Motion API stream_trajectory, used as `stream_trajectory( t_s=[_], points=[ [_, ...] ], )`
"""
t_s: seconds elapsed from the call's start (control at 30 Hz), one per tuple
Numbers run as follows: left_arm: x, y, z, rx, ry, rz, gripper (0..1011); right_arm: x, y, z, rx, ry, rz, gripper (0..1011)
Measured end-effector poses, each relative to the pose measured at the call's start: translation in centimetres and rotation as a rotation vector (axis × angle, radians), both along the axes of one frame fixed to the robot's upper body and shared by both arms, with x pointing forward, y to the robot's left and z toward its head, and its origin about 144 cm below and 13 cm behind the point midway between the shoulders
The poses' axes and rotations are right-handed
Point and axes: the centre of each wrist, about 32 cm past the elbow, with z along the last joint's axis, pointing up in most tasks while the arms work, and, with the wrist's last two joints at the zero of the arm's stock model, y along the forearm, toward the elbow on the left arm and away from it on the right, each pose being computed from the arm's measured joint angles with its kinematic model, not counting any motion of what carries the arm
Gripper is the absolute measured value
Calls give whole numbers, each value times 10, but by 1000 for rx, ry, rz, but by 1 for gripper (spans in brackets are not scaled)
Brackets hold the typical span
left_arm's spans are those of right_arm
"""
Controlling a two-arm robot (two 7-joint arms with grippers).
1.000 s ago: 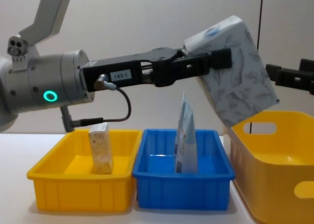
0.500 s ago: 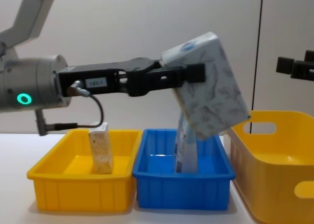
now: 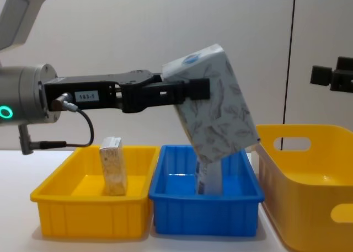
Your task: Bimanual collaborative sorting of washing and personal care products
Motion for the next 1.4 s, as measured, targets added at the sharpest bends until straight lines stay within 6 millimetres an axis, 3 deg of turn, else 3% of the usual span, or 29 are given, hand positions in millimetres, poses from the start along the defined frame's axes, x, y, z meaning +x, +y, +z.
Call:
stream_trajectory(
  t_s=[0.63, 1.4],
  points=[
    [0, 6, 0, 11, 8, 1, 378, 14, 1, 6, -50, 12, 249, 1003],
    [0, 8, 0, 13, 10, 0, 378, 41, 43, 12, -139, 15, 482, 1003]
  ],
)
